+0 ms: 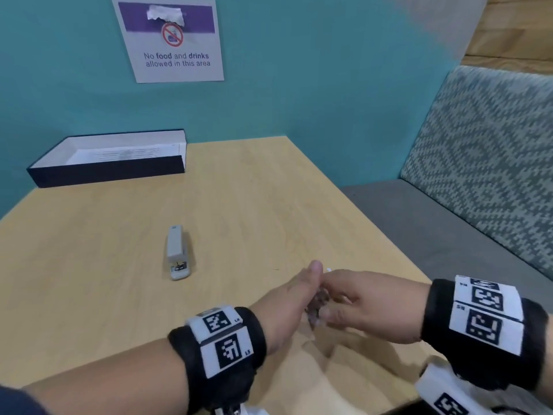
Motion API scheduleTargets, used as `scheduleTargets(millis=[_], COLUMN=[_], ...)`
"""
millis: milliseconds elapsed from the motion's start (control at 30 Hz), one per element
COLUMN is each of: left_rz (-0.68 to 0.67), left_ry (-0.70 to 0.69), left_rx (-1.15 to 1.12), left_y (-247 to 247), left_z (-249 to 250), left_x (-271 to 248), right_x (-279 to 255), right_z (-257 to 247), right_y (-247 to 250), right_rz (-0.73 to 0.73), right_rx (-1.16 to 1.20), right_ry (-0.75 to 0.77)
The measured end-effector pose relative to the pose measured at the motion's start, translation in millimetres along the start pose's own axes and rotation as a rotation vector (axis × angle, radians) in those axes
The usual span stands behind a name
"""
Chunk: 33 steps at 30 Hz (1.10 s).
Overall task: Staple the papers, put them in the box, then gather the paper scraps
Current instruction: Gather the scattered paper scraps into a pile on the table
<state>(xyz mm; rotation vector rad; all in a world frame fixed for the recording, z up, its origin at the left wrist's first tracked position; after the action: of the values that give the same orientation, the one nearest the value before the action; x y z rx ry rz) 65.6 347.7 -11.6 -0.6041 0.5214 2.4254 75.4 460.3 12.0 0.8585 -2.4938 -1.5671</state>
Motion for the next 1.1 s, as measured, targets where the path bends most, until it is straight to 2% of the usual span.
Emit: scheduleTargets(millis=[67, 133, 200, 267, 333, 433, 533, 633, 700, 767, 833, 900, 966, 1033, 1100], left_rz=[0.049, 0.133, 0.226, 0.244, 0.257, 0.283, 0.308, 0.33, 0.31, 0.272, 0.218, 0.161, 0.131, 0.064, -0.01], left_ry=[-0.007, 0.009, 0.002, 0.041, 0.099, 0.138, 0.1, 0.096, 0.104, 0.096, 0.075, 0.06, 0.047, -0.001, -0.038], left_rx=[-0.061, -0.114, -0.195, -0.23, -0.16, -0.058, 0.064, 0.221, 0.348, 0.453, 0.503, 0.556, 0.598, 0.642, 0.581], left_y=[15.7, 38.5, 61.9, 74.2, 80.6, 86.2, 87.1, 84.9, 78.3, 67.7, 55.7, 40.7, 26.0, 11.2, 7.2], left_z=[-0.2, -7.3, -16.0, -27.3, -41.6, -50.8, -42.0, -28.0, -19.4, -8.1, 1.8, 7.9, 10.5, 10.6, 7.3], left_x=[-2.6, -5.6, -9.6, -14.5, -14.1, -14.6, -16.2, -13.4, -5.0, 4.1, 13.8, 20.9, 24.1, 19.1, 10.3], right_x=[-18.3, -35.2, -40.0, -30.2, -15.1, 4.2, 5.1, 1.2, 2.1, 8.6, 18.1, 27.8, 33.8, 31.0, 22.4], right_z=[-4.0, -20.6, -44.9, -41.9, -44.7, -64.6, -57.2, -54.1, -43.7, -17.6, 11.4, 30.3, 31.7, 10.8, -6.6], right_y=[10.1, -1.9, -35.4, -73.0, -94.9, -88.1, -70.1, -43.2, -21.6, -1.1, 7.0, 0.6, -9.2, -17.8, -20.6], right_rz=[0.065, 0.057, -0.045, -0.178, -0.184, -0.158, -0.203, -0.085, 0.005, 0.07, 0.061, 0.005, -0.047, -0.108, -0.113], right_rx=[-0.155, -0.264, -0.326, -0.389, -0.447, -0.491, -0.466, -0.363, -0.351, -0.36, -0.326, -0.301, -0.299, -0.256, -0.135], right_ry=[0.014, 0.087, 0.194, 0.151, 0.168, 0.262, 0.195, 0.132, 0.069, -0.058, -0.179, -0.231, -0.207, -0.1, 0.009])
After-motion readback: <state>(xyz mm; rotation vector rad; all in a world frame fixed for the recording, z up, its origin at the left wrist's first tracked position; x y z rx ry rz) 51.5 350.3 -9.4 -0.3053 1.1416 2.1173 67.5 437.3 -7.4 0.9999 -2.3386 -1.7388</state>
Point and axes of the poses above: each hand's wrist, its own x-axis towards the middle knuckle, its own y-axis out of the back of the hand, z = x × y, the point moved 7 cm from there along x, towards the middle knuckle, and after that the axes turned 8 degrees about y, right-handed, at the moved point
